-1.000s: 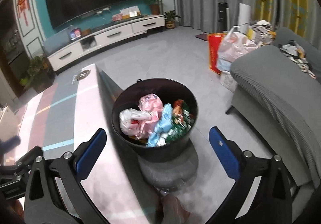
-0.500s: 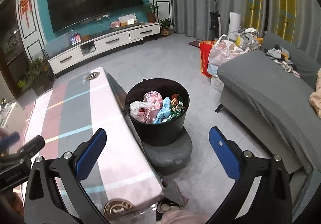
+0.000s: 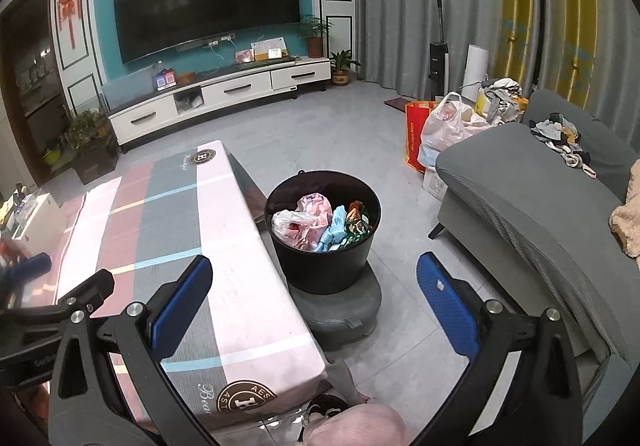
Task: Collect trash
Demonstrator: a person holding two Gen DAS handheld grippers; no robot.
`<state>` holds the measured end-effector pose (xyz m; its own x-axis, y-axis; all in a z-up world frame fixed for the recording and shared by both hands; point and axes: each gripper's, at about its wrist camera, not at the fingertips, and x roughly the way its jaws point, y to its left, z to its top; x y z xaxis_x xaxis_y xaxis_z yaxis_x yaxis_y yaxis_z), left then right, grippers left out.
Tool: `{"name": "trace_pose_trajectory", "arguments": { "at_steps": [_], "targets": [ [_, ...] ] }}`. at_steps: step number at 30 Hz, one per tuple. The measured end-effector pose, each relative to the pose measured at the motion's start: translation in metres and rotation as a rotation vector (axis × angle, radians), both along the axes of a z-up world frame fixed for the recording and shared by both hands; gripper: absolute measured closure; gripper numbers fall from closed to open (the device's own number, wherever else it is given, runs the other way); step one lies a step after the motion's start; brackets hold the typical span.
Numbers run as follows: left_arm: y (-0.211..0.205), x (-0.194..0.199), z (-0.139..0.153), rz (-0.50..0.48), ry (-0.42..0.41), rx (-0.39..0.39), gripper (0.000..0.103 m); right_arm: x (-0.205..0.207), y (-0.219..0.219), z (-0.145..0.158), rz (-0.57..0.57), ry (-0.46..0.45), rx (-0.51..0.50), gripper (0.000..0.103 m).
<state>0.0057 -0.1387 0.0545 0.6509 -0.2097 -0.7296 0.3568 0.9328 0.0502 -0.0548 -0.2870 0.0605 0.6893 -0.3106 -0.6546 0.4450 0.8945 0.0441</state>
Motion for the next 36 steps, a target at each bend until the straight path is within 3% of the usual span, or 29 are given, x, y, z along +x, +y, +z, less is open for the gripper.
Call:
{"name": "trace_pose_trajectory", "arguments": {
  "at_steps": [7, 18, 36],
  "targets": [
    [-0.008, 0.007, 0.005, -0.017, -0.012, 0.001, 0.003, 0.01, -0.003, 0.003, 0.008, 0.021, -0.003, 0.003],
    [0.009, 0.018, 0.01, 0.034, -0.037, 0.0, 0.003, 0.028, 0.012, 0.006, 0.055, 0.025, 0.0, 0.003],
    [0.011, 0.017, 0.01, 0.039, -0.042, 0.008, 0.003, 0.03, 0.013, 0.004, 0.06, 0.026, 0.001, 0.003]
  ]
}}
